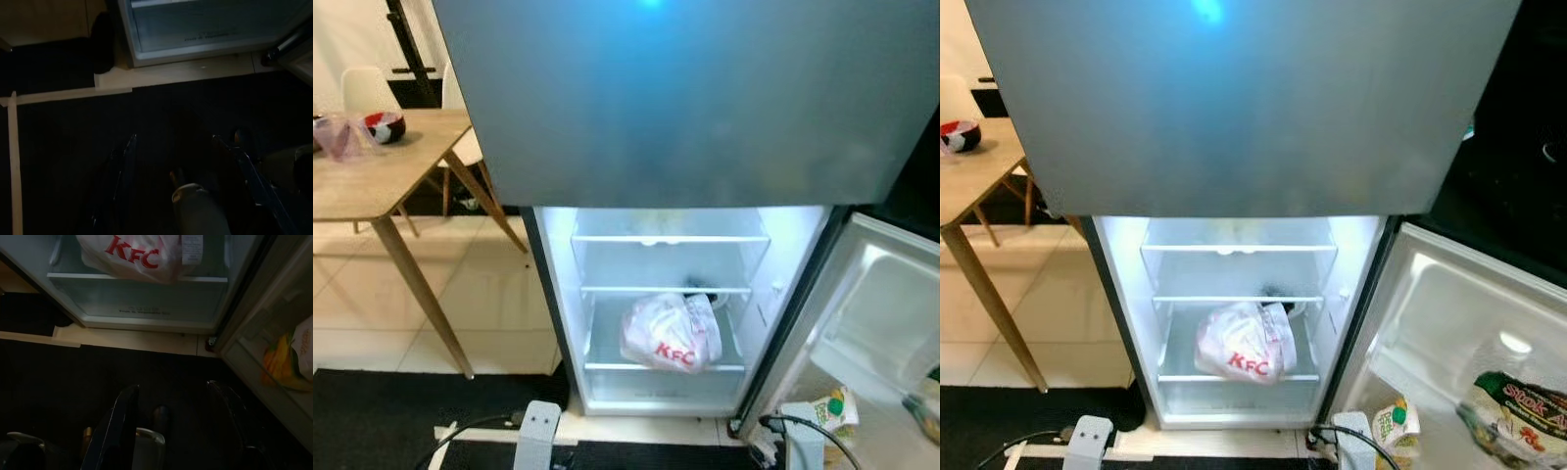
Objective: Restocking fridge
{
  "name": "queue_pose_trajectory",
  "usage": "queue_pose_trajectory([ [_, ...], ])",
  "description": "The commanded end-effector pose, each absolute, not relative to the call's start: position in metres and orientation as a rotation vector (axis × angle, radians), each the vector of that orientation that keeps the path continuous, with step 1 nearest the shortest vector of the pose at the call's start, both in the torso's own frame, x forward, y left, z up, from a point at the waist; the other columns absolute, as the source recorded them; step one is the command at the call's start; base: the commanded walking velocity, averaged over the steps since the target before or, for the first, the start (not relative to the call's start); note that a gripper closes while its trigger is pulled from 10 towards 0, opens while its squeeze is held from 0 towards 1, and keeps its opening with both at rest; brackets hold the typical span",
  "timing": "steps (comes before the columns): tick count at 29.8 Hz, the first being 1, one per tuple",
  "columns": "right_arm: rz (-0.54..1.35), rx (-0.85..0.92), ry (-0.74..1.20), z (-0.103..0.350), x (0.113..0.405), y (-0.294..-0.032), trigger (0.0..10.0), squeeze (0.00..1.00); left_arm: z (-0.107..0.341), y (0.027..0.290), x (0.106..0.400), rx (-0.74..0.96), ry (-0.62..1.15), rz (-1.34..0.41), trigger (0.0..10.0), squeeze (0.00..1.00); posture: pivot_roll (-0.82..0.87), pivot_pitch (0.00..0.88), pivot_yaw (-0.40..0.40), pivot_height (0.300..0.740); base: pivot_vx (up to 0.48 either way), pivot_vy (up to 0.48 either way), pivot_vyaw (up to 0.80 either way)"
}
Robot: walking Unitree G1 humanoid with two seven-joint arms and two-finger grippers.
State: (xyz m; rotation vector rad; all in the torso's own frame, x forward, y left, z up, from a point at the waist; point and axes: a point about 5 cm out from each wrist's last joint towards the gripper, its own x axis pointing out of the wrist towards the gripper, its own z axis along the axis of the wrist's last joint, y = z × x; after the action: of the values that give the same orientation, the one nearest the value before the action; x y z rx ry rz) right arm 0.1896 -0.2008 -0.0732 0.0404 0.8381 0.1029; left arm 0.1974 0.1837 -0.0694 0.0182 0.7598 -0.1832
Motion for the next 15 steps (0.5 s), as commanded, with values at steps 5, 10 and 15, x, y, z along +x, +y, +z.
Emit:
queue_pose_trajectory([
  [5,0.112,0.033,0.834,-0.0717,0.1925,-0.2012,10.0,0.00,-0.0687,0.1790,0.2000,0.016,0.760,-0.197,10.0,0.00,-0.08,0.034,0.019,0.740,0.000,0.000,0.00],
  [10,0.114,0.040,0.825,-0.0711,0.1935,-0.2000,10.0,0.00,-0.0679,0.1791,0.2011,0.024,0.754,-0.199,10.0,0.00,-0.08,0.034,0.020,0.740,0.000,0.000,0.00],
  [15,0.114,0.032,0.828,-0.0716,0.1931,-0.1992,10.0,0.00,-0.0669,0.1784,0.2019,0.065,0.744,-0.226,10.0,0.00,-0.07,0.033,0.022,0.740,0.000,0.000,0.00],
])
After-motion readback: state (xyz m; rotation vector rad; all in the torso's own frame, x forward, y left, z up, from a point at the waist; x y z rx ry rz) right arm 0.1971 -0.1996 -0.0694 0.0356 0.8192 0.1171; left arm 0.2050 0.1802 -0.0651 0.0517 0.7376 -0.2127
